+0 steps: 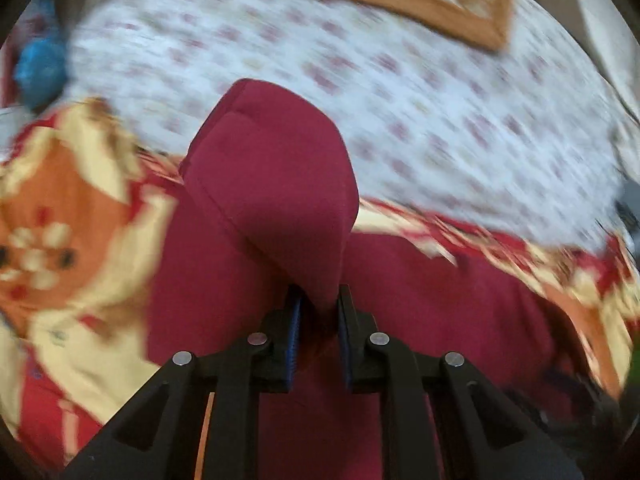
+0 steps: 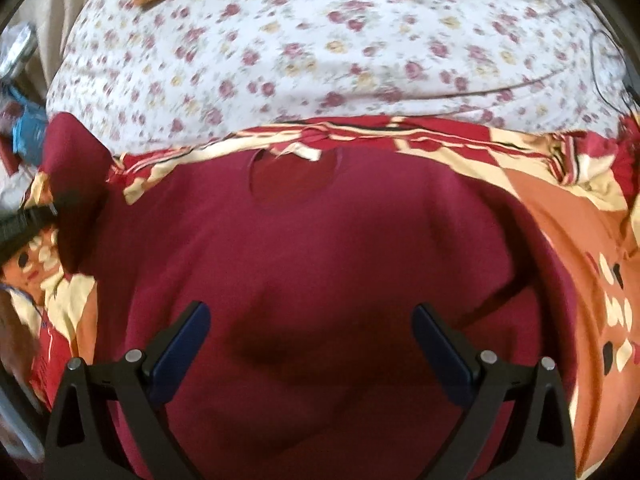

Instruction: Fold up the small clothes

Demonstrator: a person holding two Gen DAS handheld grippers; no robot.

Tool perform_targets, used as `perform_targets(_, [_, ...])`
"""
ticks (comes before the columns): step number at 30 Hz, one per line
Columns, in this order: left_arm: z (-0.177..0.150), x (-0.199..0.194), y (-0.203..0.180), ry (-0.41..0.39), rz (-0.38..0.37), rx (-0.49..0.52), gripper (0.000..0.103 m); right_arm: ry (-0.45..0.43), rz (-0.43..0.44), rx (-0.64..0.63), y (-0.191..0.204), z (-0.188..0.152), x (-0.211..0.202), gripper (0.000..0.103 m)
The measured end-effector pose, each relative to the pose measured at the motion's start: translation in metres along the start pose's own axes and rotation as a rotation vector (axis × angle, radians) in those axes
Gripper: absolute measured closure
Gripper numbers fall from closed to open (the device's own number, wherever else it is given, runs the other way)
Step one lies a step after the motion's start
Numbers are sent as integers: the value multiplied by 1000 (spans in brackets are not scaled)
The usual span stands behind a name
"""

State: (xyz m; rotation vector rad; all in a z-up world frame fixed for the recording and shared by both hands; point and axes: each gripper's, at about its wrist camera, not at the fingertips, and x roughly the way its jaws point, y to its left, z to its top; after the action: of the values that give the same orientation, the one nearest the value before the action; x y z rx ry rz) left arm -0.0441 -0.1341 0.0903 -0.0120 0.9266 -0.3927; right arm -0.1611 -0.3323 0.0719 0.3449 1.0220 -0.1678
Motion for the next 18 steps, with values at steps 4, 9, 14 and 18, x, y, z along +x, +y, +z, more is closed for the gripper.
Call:
perform_targets(4, [-24,23,-37,80,-89,80,90,-15,-4,54,-19,0,-4,1])
perform_targets(9, [-36,10,-45,150,-210,77,81,-16,31,98,-32,2,-5,1])
perform_targets(14, [-34,-33,-17,68,-142,51,76,-15,93,91,-28,9,-2,1])
perform_targets(18, [-34,-42,26,3,24,-26,75,13,105,37,-14,17,10,1])
